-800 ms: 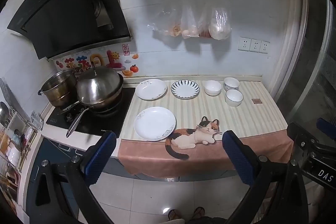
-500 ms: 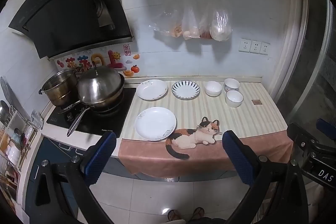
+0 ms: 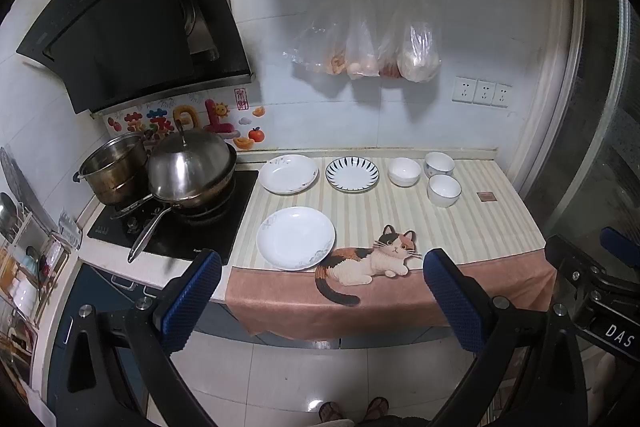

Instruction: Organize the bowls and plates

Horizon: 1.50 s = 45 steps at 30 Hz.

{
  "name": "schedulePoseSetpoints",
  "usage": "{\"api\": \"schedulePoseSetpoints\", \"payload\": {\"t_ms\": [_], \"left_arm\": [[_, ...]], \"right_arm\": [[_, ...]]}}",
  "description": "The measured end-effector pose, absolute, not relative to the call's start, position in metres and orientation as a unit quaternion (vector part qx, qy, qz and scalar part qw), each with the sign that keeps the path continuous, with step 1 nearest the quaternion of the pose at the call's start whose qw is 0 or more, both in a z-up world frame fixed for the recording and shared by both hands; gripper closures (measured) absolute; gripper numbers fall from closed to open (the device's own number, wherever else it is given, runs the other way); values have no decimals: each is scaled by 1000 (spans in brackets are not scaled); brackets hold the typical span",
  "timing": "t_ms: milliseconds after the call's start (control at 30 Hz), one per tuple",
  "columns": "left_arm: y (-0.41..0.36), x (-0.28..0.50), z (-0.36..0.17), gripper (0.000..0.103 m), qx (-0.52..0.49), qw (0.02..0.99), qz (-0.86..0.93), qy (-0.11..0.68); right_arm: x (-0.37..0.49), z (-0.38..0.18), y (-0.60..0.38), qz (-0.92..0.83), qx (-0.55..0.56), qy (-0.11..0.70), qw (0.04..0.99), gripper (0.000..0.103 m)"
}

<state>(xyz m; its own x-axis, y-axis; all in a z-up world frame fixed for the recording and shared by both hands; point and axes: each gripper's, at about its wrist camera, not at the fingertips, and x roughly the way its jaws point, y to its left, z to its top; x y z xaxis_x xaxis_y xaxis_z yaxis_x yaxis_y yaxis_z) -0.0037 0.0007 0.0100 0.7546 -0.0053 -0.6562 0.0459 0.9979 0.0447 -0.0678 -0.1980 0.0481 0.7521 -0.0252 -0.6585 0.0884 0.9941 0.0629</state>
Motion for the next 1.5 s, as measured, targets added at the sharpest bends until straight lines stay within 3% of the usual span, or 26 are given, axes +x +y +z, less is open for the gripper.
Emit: {"api": "schedulePoseSetpoints", "payload": {"t_ms": [1500], "left_arm": [[8, 3, 15, 0, 20, 937, -11, 348]], "right_arm": [[-56, 48, -196, -23, 45, 348, 936, 0]]}}
